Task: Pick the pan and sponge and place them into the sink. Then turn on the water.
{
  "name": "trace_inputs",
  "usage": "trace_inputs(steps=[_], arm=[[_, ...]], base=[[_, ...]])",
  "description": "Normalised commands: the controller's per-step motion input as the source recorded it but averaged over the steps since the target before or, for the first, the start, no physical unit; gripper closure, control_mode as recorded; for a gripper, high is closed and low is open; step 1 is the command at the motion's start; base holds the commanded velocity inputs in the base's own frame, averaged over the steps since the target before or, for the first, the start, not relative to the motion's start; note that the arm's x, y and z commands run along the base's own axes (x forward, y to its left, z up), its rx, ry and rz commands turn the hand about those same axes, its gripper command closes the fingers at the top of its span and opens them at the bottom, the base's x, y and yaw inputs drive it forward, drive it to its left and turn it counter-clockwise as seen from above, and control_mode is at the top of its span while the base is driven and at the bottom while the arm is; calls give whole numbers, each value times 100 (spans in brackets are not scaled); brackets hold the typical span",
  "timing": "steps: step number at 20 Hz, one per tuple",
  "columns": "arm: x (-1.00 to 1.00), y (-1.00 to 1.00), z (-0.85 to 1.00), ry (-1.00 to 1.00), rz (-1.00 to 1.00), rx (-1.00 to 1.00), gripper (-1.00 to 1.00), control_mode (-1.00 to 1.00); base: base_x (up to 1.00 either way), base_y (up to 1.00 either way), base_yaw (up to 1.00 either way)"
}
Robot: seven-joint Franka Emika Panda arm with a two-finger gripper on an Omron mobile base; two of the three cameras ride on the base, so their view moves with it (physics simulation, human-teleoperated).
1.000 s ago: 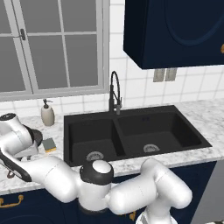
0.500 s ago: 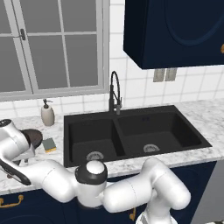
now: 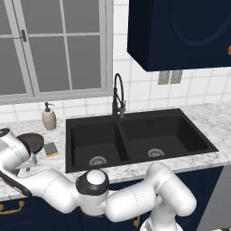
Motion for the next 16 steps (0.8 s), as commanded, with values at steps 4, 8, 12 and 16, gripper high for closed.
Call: trace_inputs(steps=[4, 8, 12, 16], arm=[[0, -13, -43, 0, -18, 0, 100, -100], [2, -1, -41, 0, -15, 0, 100, -100], [21, 16, -38, 0, -4, -2, 100, -100], [8, 24, -8, -3, 0, 0, 100, -100]], base=[[0, 0, 0], [0, 0, 0], [0, 0, 0], [0, 0, 0]])
